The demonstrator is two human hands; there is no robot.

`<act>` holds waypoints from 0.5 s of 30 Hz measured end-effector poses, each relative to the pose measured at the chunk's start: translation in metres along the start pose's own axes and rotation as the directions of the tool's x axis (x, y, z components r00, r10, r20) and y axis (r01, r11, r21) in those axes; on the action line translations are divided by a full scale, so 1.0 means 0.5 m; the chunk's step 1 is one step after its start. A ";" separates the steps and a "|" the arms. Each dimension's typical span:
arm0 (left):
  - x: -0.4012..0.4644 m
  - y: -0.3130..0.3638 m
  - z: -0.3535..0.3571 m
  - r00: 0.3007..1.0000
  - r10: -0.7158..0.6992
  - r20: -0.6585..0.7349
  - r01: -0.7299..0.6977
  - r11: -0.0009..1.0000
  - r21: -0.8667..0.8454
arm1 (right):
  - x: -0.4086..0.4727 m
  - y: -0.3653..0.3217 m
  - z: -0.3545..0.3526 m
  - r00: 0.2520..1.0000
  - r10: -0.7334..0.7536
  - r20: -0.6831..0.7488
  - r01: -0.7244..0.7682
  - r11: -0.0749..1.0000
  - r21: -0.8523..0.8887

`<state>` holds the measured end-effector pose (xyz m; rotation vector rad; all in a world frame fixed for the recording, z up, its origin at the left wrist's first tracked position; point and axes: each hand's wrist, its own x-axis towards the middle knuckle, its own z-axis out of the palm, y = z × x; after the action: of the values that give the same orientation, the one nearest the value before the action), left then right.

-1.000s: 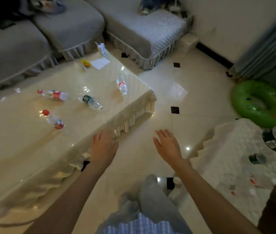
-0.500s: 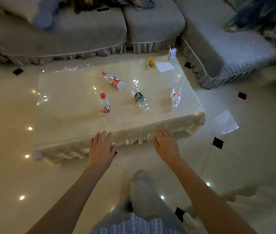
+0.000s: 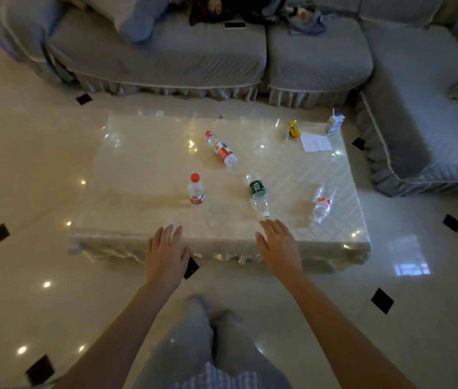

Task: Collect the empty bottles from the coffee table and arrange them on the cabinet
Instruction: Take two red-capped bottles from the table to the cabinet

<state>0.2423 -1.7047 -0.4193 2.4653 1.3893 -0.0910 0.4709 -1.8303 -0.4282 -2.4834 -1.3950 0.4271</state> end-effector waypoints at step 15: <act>0.288 -0.050 0.003 0.998 -0.067 -0.018 0.064 0.989 -0.132 | 0.314 -0.046 0.017 0.999 -0.031 0.017 0.031 0.999 -0.008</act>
<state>0.2976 -1.5743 -0.4560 2.3209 1.4384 0.0133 0.5273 -1.6832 -0.4474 -2.4669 -1.4429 0.4379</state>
